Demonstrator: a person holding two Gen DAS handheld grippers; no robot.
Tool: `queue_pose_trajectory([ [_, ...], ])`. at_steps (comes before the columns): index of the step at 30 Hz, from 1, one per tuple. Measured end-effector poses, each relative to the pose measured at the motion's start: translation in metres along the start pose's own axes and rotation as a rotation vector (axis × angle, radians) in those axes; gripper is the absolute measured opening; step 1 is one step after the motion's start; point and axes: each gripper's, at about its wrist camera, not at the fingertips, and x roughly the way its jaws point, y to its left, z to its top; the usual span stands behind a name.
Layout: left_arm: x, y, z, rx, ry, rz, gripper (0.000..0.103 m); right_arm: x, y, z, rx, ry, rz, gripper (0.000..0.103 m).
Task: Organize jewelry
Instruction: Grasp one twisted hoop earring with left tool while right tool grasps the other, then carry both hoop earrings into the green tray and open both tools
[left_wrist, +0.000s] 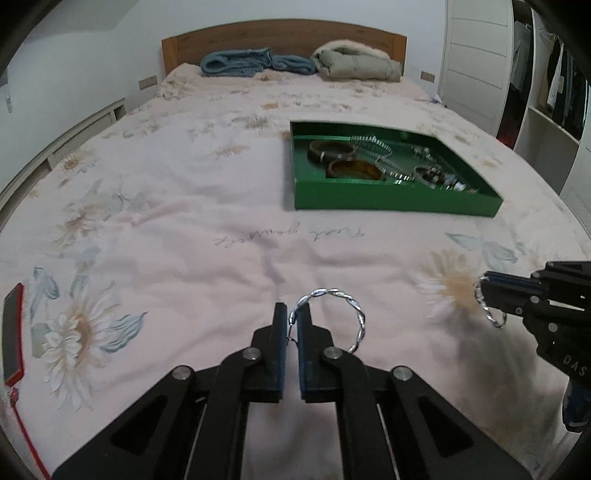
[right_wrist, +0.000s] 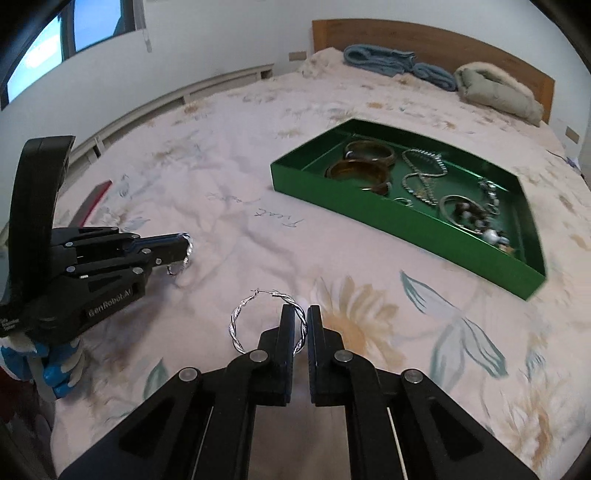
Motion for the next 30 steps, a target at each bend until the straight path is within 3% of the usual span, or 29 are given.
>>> queue_pose_trajectory([
  [9, -0.052, -0.003, 0.031, -0.042, -0.069, -0.022, 0.004, -0.071, -0.027, -0.002, 0.051, -0.091, -0.055, 0.006],
  [17, -0.055, -0.014, 0.11, -0.051, -0.116, -0.056, 0.004, -0.116, -0.063, 0.059, 0.064, -0.195, -0.142, 0.006],
  [24, -0.004, -0.024, 0.184, -0.043, -0.116, -0.052, 0.004, -0.106, -0.105, 0.132, 0.108, -0.254, -0.201, 0.006],
  [30, 0.076, -0.032, 0.202, -0.035, -0.047, -0.035, 0.004, -0.035, -0.145, 0.159, 0.148, -0.185, -0.221, 0.006],
])
